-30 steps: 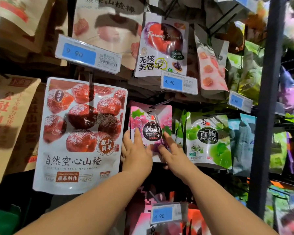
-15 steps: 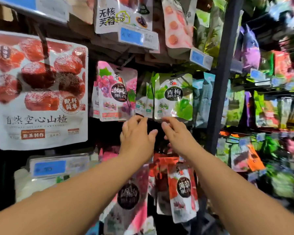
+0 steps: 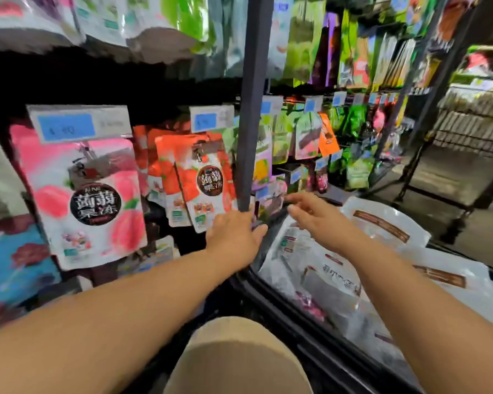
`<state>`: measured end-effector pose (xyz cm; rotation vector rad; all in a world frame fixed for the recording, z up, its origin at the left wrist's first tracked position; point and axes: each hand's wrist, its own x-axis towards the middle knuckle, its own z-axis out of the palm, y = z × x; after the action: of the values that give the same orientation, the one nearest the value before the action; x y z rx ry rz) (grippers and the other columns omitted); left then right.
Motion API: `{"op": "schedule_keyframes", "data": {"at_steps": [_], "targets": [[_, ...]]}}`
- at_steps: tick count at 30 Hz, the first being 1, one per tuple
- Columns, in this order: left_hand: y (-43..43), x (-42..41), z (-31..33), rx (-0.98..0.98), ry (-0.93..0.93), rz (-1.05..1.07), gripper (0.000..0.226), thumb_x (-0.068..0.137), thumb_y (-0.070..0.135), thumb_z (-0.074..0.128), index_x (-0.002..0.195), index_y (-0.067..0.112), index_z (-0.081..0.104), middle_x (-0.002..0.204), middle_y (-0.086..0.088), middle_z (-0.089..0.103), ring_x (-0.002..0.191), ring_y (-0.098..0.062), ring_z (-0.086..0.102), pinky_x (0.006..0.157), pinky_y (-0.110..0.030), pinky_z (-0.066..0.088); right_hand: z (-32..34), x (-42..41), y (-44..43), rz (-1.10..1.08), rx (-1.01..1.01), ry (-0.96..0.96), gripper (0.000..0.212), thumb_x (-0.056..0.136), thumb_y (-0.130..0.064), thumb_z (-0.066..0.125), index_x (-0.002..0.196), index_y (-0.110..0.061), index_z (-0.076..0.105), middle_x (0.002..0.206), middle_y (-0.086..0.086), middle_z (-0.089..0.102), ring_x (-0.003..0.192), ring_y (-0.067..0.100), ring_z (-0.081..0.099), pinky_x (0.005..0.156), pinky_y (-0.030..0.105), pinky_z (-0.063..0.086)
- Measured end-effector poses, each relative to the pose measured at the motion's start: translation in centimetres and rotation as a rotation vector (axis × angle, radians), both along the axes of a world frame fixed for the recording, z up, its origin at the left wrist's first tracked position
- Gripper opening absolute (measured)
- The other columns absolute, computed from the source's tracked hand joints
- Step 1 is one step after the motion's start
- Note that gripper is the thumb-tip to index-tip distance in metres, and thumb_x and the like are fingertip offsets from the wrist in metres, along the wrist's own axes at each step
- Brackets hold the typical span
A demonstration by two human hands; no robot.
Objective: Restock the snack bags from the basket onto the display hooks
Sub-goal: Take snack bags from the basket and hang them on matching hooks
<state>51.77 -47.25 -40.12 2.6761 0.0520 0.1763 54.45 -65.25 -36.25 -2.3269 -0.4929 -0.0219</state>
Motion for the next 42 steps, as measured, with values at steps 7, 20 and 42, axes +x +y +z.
{"op": "schedule_keyframes", "data": {"at_steps": [7,20,42], "targets": [[-0.9,-0.6,-6.1,-0.041,0.187,-0.057,0.059,0.103,0.046,0.035,0.156,0.027,0.015,0.159,-0.001,0.025,0.144,-0.028,0.024,0.112,-0.046,0.03,-7.0,0.3,-2.5,-0.049,-0.187,0.147,0.029,0.099,-0.034,0.058,0.092,-0.009,0.071,0.09,0.006,0.069,0.081,0.017,0.06,0.074,0.032,0.044],[-0.9,-0.8,-7.0,-0.141,0.171,-0.046,0.056,0.105,0.041,0.031,0.156,0.031,0.012,0.162,0.005,0.018,0.147,-0.025,0.017,0.116,-0.045,0.023,-10.2,1.6,-0.9,-0.182,-0.387,0.148,0.031,0.1,-0.038,0.054,0.076,-0.018,0.053,0.08,0.003,0.06,0.081,0.026,0.057,0.063,0.033,0.037],[-1.3,1.1,-3.0,-0.989,0.049,-0.064,0.072,0.069,0.041,0.087,0.126,0.018,0.049,0.103,-0.001,0.074,0.093,-0.018,0.071,0.085,-0.031,0.055,-5.0,-0.9,-2.4,-0.201,0.49,-0.086,0.026,0.102,-0.027,0.051,0.078,-0.015,0.055,0.058,-0.019,0.05,0.056,-0.003,0.046,0.056,0.012,0.039]]}}
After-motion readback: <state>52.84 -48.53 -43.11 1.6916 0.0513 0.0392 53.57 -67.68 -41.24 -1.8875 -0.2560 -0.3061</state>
